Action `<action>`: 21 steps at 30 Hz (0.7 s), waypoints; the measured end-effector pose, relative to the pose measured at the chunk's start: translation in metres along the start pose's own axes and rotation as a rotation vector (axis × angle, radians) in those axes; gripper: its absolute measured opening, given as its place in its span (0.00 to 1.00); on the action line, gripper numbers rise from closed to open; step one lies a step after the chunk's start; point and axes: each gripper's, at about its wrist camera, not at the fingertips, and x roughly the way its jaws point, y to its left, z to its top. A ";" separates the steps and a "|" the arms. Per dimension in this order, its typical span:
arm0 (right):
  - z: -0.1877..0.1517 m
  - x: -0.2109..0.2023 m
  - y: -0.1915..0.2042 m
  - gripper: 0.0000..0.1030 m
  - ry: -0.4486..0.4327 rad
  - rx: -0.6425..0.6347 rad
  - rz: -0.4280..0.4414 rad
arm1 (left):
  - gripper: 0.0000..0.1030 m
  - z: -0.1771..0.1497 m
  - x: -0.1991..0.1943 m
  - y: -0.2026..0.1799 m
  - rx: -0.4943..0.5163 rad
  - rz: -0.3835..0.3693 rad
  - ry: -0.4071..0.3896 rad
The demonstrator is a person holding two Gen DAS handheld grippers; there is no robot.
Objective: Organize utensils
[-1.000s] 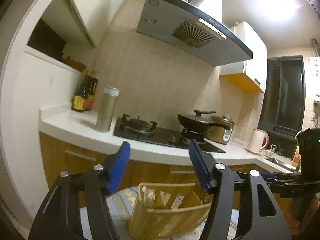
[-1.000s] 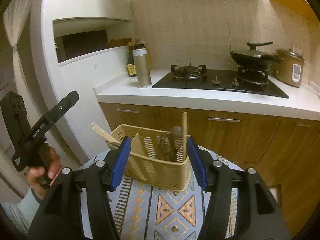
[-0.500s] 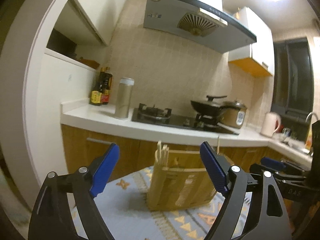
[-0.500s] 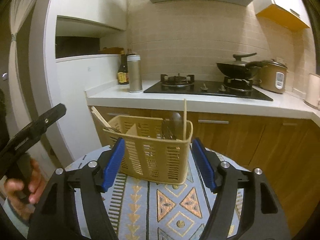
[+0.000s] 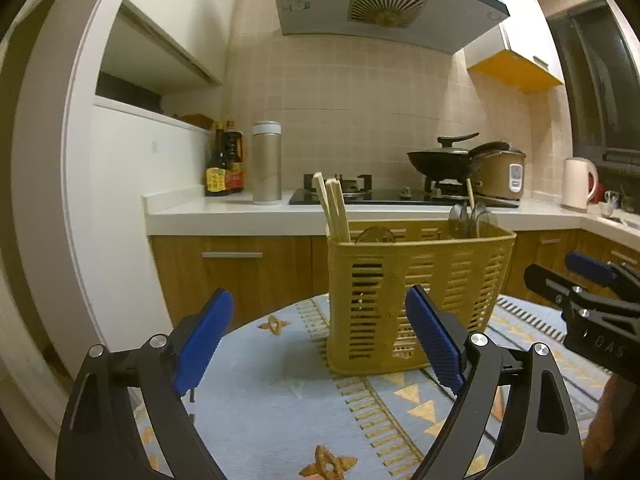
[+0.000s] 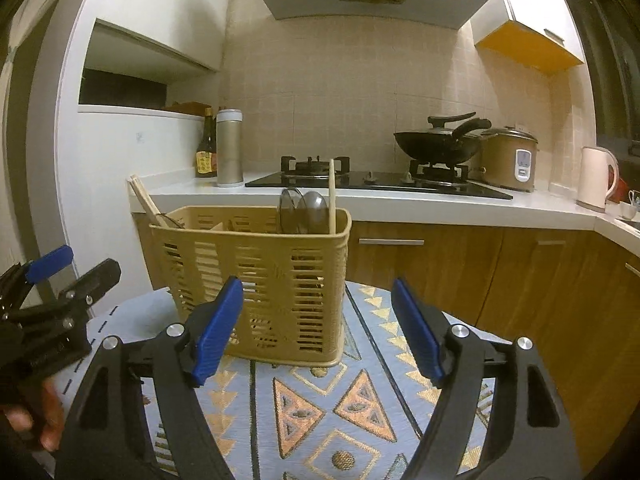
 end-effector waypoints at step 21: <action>-0.015 0.018 -0.008 0.80 0.058 0.014 -0.017 | 0.90 -0.011 0.004 0.004 -0.040 0.002 0.020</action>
